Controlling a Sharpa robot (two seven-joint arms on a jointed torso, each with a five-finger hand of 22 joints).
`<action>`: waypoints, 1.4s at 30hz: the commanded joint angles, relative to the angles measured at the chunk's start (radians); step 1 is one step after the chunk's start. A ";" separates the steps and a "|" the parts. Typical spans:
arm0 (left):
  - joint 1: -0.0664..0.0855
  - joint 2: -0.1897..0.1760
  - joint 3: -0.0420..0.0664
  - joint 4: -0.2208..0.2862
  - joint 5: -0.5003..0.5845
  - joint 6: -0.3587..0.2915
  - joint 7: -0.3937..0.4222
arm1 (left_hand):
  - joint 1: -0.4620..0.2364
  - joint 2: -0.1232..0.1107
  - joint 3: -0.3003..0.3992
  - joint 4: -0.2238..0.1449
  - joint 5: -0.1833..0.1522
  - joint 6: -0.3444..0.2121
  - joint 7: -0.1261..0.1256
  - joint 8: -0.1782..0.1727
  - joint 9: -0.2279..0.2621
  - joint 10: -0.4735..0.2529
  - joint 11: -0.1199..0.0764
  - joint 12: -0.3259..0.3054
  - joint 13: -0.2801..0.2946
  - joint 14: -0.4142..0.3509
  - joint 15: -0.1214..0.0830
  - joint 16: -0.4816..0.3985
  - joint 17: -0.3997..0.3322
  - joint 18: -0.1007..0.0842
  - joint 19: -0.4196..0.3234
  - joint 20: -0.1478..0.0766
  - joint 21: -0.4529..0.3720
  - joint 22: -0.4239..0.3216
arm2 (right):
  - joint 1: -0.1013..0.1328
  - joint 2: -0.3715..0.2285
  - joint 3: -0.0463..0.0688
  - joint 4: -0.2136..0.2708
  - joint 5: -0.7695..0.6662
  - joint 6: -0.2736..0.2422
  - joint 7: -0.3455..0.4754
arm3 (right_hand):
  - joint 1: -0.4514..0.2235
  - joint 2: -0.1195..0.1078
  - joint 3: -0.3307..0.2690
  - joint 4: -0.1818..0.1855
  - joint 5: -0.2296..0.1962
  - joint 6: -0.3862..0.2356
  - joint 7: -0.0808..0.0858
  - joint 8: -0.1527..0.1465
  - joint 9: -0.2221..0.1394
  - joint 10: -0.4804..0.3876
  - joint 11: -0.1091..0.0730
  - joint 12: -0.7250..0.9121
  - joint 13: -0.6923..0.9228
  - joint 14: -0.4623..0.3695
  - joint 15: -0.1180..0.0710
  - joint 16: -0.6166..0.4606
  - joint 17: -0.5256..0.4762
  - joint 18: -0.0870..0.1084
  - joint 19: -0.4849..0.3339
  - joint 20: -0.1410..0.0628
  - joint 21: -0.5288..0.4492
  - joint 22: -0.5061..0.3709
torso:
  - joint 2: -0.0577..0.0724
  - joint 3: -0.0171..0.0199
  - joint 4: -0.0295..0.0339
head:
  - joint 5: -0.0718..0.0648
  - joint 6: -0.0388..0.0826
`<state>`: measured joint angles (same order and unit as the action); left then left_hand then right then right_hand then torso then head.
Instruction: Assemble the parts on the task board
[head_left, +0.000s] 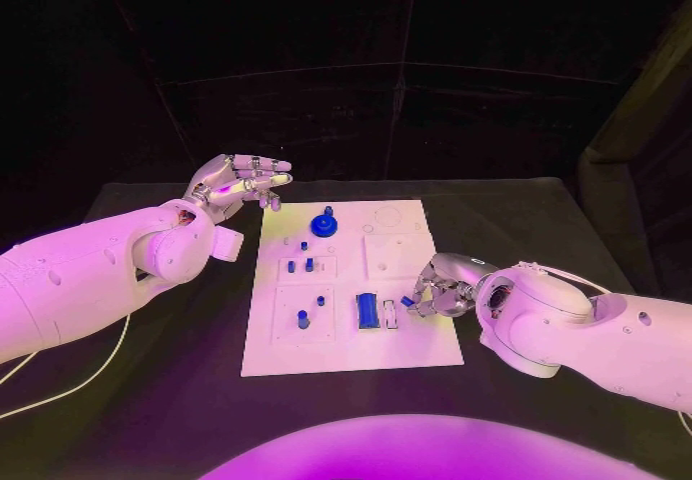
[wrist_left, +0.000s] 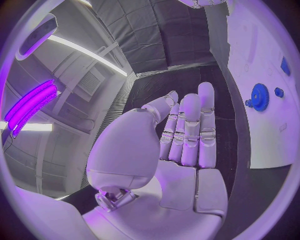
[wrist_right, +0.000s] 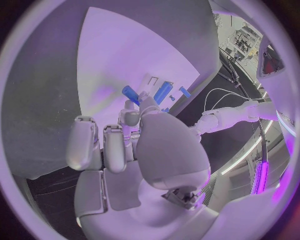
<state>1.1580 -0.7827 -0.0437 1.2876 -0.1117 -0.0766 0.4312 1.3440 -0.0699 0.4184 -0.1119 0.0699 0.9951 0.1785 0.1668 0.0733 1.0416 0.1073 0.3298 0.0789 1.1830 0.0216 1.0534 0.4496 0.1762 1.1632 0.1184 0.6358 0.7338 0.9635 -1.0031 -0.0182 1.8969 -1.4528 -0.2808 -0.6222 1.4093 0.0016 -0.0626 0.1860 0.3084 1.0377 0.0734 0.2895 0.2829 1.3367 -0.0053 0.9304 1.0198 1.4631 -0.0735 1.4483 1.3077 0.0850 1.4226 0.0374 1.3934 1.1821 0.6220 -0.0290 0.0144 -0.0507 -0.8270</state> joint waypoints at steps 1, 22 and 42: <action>0.001 -0.001 0.001 0.003 0.003 0.009 0.005 | -0.003 0.007 -0.007 -0.001 0.005 -0.001 0.003 0.006 -0.002 -0.007 0.002 0.005 -0.002 -0.009 0.000 -0.006 -0.001 0.007 -0.008 0.002 -0.004 -0.001 | 0.001 0.011 0.000 -0.004 0.019 -0.032 0.006 | -0.008 -0.001 0.005 0.003 0.012 0.010 0.000 -0.006 0.002 0.007 -0.003 0.009 0.004 0.066 -0.001 0.000 0.033 -0.011 0.004 -0.001 -0.002 0.002 | 0.000 0.0005 -0.0007 | 0.001 -0.001; 0.002 -0.005 0.001 0.008 0.003 0.010 0.003 | -0.003 0.007 -0.007 -0.001 0.005 -0.001 0.003 0.006 -0.002 -0.007 0.002 0.005 -0.002 -0.009 0.000 -0.006 -0.001 0.007 -0.008 0.002 -0.004 -0.001 | 0.001 0.083 0.000 -0.045 0.076 0.035 -0.025 | -0.066 -0.022 0.011 0.057 0.139 0.032 -0.005 -0.021 0.008 0.028 -0.006 0.023 0.024 0.069 -0.005 0.008 0.048 -0.014 0.010 -0.006 0.003 0.014 | 0.000 0.0003 0.0014 | 0.003 -0.011; 0.002 -0.006 0.001 0.010 0.003 0.013 0.001 | -0.003 0.007 -0.007 -0.001 0.005 -0.001 0.003 0.006 -0.002 -0.007 0.002 0.005 -0.002 -0.009 0.000 -0.006 -0.001 0.007 -0.008 0.002 -0.004 -0.001 | 0.001 0.113 0.000 -0.062 0.080 0.098 -0.046 | -0.086 -0.015 0.009 0.078 0.135 0.044 -0.008 -0.026 0.009 0.044 -0.008 0.045 0.047 0.070 -0.006 0.011 0.054 -0.014 0.012 -0.007 0.004 0.017 | 0.000 0.0008 0.0020 | 0.006 -0.015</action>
<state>1.1584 -0.7883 -0.0438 1.2952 -0.1116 -0.0759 0.4292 1.3440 -0.0699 0.4184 -0.1119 0.0699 0.9951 0.1784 0.1669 0.0734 1.0417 0.1073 0.3298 0.0782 1.1829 0.0216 1.0534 0.4498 0.1762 1.1631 0.1185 0.6358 0.7341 0.9640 -0.8922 -0.0178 1.8334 -1.3773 -0.2156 -0.6628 1.3314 -0.0154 -0.0530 0.2570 0.4416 1.0771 0.0662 0.2671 0.2935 1.3723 -0.0126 0.9721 1.0661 1.4632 -0.0733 1.4533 1.3074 0.0851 1.4299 0.0301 1.3934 1.1979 0.6208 -0.0283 0.0161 -0.0467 -0.8423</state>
